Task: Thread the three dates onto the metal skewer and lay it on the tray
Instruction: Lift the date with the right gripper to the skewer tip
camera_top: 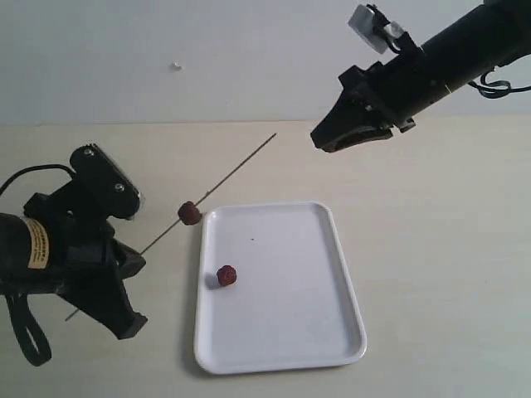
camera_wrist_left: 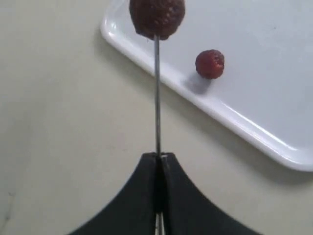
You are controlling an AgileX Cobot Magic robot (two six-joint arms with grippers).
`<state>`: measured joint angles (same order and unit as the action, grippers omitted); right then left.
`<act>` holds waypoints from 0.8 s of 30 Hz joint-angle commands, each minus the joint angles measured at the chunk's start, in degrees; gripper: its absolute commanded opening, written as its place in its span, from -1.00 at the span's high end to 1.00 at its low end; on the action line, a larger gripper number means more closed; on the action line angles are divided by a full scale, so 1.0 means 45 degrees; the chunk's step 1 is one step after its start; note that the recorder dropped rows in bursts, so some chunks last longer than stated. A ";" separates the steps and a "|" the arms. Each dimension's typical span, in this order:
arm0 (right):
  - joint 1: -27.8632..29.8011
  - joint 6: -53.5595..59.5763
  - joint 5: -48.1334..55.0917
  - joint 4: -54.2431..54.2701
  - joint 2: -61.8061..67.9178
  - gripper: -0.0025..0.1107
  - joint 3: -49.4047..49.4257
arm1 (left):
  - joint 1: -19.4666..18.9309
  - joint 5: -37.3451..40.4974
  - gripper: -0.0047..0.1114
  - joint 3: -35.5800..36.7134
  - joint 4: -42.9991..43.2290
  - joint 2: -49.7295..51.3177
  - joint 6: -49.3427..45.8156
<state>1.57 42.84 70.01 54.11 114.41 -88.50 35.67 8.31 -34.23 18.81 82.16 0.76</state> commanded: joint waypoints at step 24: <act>0.0265 -0.1309 -0.0011 0.1318 -0.0105 0.46 -0.0766 | -0.2484 -0.4778 0.92 0.0053 0.2728 0.1604 -0.1442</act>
<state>2.48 37.76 70.01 58.28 114.41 -91.38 24.69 -12.15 -34.23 30.19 88.75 -5.58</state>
